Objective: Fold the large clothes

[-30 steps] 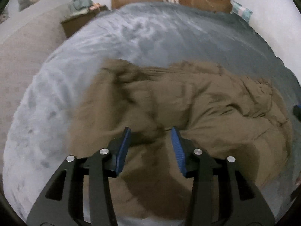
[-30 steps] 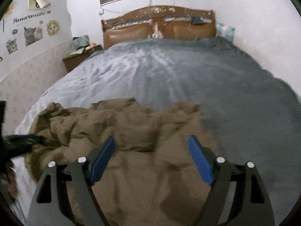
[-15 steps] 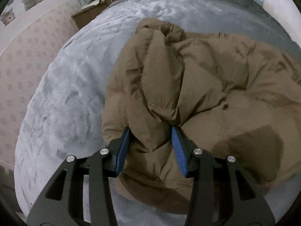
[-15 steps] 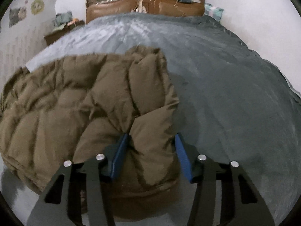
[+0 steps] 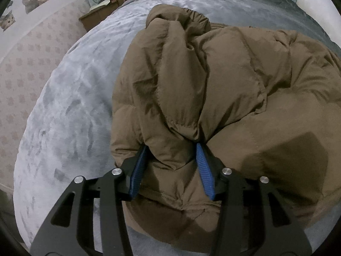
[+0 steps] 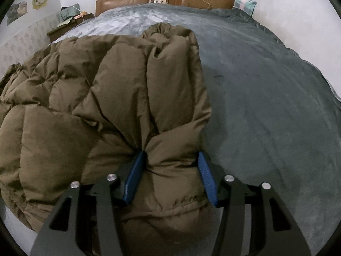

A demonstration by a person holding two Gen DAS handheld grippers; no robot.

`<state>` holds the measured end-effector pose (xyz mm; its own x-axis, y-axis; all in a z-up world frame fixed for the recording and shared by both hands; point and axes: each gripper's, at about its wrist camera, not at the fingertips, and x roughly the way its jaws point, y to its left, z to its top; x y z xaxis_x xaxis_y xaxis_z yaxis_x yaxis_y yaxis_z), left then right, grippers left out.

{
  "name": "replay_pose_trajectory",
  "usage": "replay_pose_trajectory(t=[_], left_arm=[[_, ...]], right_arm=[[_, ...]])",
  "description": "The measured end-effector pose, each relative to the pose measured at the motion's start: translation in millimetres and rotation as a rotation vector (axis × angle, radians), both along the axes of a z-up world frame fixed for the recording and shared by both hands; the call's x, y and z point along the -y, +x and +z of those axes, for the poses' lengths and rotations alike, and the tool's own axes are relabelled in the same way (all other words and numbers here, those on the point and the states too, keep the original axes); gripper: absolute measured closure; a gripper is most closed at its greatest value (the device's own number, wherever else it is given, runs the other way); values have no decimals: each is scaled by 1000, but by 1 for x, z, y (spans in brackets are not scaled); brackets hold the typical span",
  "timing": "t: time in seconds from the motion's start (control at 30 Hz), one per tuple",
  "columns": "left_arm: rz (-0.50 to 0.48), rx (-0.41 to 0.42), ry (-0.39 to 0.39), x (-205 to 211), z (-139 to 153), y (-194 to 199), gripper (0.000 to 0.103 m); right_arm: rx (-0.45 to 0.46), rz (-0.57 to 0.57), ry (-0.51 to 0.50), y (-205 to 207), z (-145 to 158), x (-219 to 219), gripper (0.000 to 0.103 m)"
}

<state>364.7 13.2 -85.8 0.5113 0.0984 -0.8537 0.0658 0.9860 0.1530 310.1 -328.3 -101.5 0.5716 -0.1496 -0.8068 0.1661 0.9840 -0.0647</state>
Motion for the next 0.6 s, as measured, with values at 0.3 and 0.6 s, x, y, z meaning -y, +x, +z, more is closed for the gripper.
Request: replay_pose_trajectory(t=[0.3, 0.6], left_arm=[[-5, 1, -9, -6, -6, 0, 51], [17, -6, -7, -13, -2, 4, 40]], right_arm=[[-2, -8, 7, -1, 4, 7, 41], [3, 10, 215, -16, 38, 50, 16]])
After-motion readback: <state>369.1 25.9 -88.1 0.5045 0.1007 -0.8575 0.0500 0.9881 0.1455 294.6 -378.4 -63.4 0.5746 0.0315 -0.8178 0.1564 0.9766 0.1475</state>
